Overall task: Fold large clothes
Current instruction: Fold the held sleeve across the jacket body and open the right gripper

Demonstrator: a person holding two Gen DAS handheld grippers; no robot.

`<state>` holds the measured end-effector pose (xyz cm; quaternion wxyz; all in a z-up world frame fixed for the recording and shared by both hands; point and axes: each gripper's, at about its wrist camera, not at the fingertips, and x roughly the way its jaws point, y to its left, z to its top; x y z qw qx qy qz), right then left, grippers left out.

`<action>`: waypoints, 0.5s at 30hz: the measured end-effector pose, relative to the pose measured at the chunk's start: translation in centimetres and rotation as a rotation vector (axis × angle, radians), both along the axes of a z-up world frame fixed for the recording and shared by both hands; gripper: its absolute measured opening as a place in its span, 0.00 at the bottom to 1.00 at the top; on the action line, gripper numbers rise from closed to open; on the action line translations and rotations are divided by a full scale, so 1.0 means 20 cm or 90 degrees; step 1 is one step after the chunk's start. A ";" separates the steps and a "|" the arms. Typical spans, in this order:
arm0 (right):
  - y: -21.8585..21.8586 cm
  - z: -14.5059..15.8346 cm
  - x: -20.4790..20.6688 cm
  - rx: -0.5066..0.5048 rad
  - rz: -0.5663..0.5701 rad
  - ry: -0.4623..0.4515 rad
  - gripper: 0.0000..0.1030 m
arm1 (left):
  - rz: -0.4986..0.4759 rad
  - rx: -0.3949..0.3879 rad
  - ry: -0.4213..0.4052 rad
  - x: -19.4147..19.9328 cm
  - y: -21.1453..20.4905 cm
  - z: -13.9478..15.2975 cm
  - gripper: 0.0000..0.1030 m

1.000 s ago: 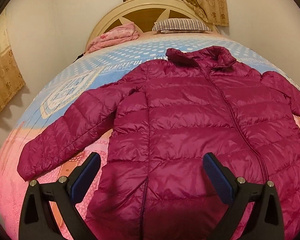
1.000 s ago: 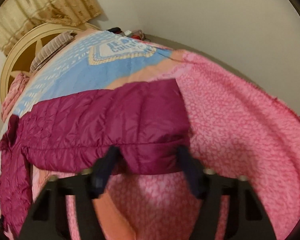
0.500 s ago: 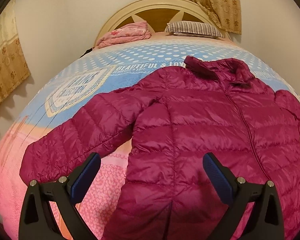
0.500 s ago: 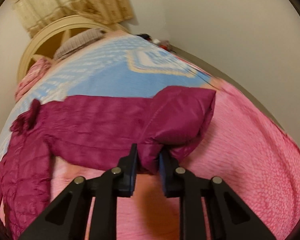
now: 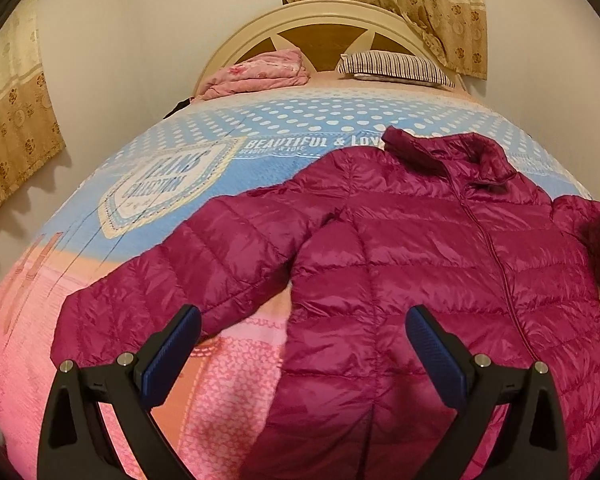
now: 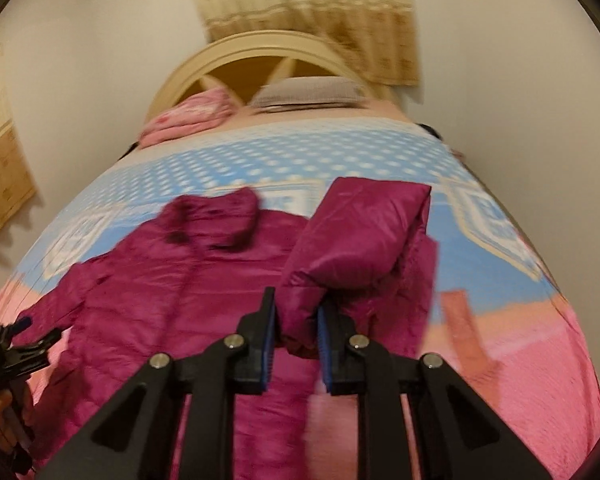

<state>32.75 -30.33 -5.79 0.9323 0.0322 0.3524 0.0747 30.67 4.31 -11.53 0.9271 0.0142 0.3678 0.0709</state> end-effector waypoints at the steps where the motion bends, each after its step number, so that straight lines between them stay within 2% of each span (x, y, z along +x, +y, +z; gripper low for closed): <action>1: 0.08 -0.02 0.02 -0.001 0.018 0.002 0.20 | 0.001 0.001 -0.003 0.00 0.01 0.01 0.99; 2: 0.14 -0.03 0.03 -0.003 0.019 -0.014 0.20 | 0.002 0.002 -0.006 0.00 0.02 0.01 0.99; 5: 0.33 -0.09 0.07 -0.007 0.054 -0.010 0.20 | 0.006 0.003 -0.010 0.00 0.05 0.03 0.99; 12: 0.70 -0.27 0.14 0.024 0.122 0.023 0.20 | 0.021 0.017 -0.010 0.00 0.13 0.01 0.99; 15: 0.79 -0.35 0.15 0.034 0.139 0.042 0.20 | 0.030 0.018 -0.005 0.00 0.17 0.00 0.99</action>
